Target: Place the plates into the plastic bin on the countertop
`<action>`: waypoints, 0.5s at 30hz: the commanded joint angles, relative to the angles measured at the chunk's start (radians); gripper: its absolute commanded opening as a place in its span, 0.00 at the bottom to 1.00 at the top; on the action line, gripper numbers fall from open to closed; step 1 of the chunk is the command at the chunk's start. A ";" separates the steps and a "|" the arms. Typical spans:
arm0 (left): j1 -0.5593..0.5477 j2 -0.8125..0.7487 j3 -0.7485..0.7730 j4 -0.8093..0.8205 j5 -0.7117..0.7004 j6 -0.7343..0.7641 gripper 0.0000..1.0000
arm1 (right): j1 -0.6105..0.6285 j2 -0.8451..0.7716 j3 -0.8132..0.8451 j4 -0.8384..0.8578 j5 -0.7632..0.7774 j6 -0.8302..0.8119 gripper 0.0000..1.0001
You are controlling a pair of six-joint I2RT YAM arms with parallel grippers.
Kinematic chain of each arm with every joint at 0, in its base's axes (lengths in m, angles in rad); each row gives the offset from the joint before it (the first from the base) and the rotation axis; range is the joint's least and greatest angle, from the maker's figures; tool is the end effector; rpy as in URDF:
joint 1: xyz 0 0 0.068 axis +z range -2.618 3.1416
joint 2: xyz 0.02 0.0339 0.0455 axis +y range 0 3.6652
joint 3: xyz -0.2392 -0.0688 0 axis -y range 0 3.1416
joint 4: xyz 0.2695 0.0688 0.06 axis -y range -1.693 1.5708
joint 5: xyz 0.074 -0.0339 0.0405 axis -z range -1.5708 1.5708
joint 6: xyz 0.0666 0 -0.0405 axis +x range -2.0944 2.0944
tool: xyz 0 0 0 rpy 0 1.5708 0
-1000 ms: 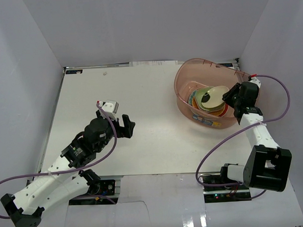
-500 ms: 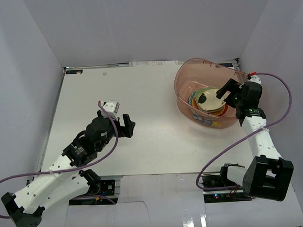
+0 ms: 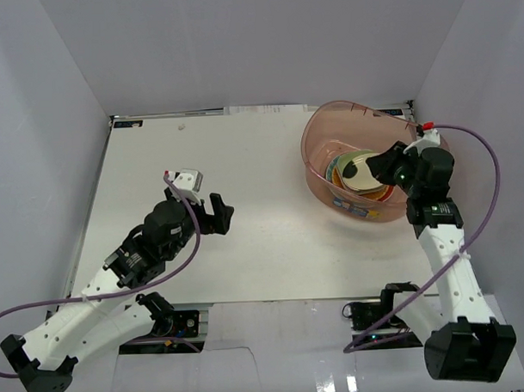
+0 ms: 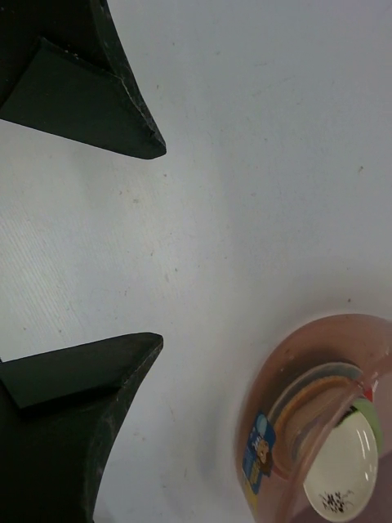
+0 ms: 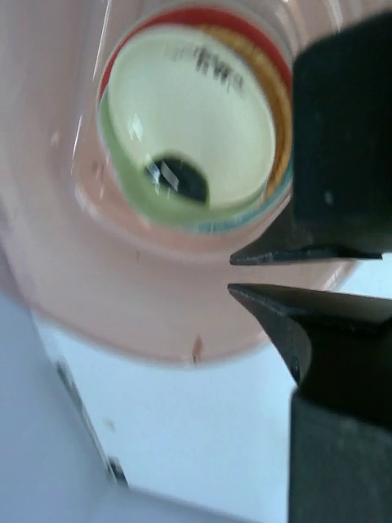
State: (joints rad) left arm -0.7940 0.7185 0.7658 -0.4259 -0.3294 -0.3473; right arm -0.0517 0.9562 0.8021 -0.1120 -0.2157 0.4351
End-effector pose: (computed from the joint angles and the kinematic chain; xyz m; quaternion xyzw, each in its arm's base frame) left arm 0.1791 -0.1515 0.2930 0.0911 0.8164 -0.1850 0.5394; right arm 0.2921 -0.0008 0.2903 0.1270 0.7825 0.1990 0.5762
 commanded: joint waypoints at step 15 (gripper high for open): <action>0.004 -0.151 0.313 0.075 0.113 -0.013 0.98 | 0.087 -0.629 0.121 0.123 -0.133 0.048 0.90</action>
State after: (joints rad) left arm -0.7940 0.5838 1.0664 -0.3489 -0.2367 -0.3607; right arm 0.0349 0.3553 0.9352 0.0425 -0.4278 0.4862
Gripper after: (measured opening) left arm 0.979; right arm 0.900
